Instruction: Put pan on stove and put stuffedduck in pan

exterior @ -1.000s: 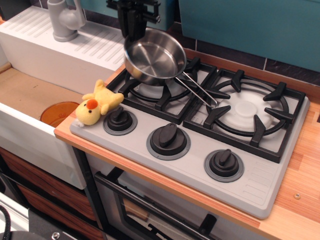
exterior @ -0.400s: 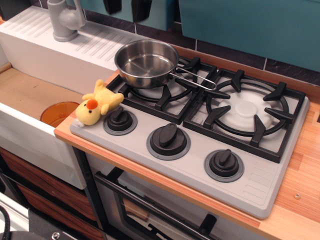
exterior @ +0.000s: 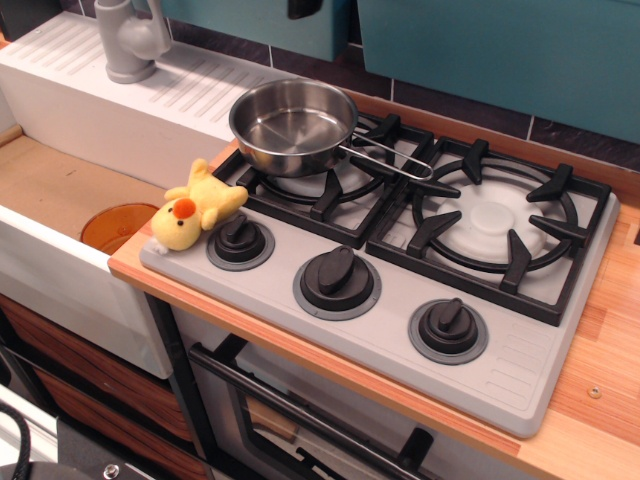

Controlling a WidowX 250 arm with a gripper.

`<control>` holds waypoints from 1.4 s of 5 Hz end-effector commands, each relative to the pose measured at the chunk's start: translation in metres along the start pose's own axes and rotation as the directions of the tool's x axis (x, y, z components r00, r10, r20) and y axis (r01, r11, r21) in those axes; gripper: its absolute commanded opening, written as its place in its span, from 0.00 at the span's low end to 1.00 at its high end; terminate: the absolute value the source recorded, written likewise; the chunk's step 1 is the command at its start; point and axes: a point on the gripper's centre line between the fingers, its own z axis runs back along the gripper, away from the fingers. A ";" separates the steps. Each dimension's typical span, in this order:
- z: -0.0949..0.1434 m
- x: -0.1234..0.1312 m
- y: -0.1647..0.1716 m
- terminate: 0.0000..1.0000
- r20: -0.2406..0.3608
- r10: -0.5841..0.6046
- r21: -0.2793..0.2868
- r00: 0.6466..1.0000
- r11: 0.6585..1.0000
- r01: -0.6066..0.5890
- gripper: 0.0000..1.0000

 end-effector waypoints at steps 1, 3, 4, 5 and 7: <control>0.028 0.001 0.002 0.00 0.071 0.010 0.034 0.997 0.999 -0.012 1.00; 0.028 -0.042 -0.004 0.00 0.189 0.073 0.017 0.979 0.997 -0.078 1.00; 0.020 -0.065 -0.004 0.00 0.228 0.084 0.019 0.970 0.996 -0.090 1.00; 0.002 -0.088 0.000 0.00 0.264 0.083 0.040 0.961 0.995 -0.096 1.00; -0.040 -0.123 -0.008 0.00 0.327 0.108 0.044 0.939 0.991 -0.129 1.00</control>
